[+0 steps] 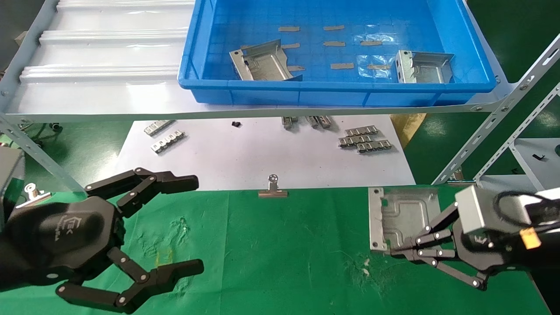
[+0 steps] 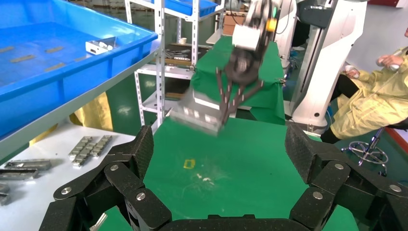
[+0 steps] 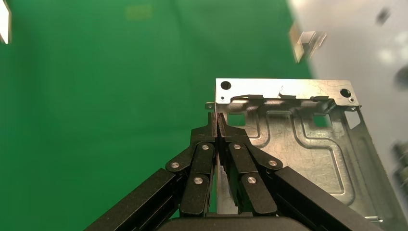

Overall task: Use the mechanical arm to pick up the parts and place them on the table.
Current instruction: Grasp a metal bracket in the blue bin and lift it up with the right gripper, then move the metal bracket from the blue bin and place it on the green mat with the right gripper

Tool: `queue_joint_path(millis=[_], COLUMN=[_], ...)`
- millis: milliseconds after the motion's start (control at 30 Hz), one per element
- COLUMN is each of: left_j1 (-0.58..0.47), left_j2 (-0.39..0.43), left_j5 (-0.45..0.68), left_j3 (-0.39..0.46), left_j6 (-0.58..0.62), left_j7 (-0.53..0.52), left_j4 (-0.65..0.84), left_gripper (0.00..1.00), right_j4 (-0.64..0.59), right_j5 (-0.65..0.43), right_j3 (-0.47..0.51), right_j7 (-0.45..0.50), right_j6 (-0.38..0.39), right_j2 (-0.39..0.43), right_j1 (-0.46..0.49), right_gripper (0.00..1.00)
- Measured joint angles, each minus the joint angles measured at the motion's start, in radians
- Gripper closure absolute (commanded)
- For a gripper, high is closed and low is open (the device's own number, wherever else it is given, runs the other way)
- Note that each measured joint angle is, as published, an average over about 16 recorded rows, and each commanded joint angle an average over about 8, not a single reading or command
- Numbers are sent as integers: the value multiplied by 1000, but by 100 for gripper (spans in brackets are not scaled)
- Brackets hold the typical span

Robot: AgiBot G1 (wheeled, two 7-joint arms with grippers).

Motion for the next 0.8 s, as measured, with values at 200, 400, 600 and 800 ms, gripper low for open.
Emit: queue_joint_path(millis=[200,400,600,800], left_j1=[0,0,0,0], left_j2=[0,0,0,0], left_j5=[0,0,0,0], left_j3=[0,0,0,0], left_j6=[0,0,0,0], left_j7=[0,0,0,0], left_j4=[0,0,0,0], left_gripper=[0,0,0,0], right_j4=[-89,-224,-363,-470], right_j5=[-64,-100,-125,-149], right_j3=[-38,-59,-73,-87], right_j7=[-107,-204,-282,-355], right_j6=[89,140,141,120], right_j2=[-56,-152,-245,-310], right_j1=[-92,-138,-141,-128], right_gripper=[100,100,83,8])
